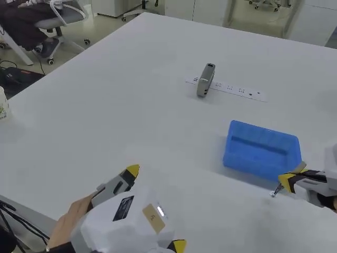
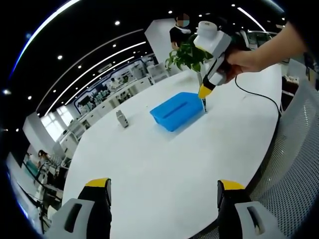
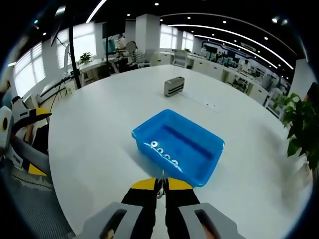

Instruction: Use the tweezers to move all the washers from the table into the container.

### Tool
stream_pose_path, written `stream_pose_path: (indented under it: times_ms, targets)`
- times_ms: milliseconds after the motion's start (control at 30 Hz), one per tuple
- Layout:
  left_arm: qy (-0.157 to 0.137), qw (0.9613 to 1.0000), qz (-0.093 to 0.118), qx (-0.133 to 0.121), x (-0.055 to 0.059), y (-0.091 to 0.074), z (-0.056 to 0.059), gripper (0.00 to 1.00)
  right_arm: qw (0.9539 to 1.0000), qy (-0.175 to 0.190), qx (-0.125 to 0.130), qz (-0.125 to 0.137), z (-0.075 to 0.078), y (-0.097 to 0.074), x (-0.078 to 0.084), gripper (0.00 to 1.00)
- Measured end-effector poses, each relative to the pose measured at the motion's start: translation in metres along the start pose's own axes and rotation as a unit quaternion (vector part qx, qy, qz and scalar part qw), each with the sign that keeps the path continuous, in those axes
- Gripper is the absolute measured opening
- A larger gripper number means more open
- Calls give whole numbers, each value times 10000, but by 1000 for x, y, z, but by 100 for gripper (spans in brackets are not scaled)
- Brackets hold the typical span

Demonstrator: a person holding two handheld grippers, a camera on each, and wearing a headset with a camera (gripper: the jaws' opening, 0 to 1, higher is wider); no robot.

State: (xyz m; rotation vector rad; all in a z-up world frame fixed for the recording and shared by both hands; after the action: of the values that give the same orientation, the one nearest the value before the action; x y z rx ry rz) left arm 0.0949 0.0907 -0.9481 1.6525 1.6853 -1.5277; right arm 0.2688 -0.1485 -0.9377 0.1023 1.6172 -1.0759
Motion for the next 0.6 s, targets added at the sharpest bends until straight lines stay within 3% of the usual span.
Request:
stream_pose_path:
  times_ms: [600]
  targets:
    - [19,10000,-18,0,0,0,0,90,9996,-139,2,264,6,-10,-23,1]
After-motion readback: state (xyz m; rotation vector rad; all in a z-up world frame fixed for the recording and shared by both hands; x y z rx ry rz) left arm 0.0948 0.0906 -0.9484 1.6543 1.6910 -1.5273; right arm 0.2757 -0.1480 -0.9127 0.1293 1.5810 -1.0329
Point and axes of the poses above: the centre of the closed fingertips' face, and the gripper's own axes: y roughly forward along the fingers, z roughly to its right, x roughly out of its underside, the point moved 9 cm from there along -y, roughly backward along the fingers, and after that the axes turned 10 degrees about z, right-handed, at the moved point
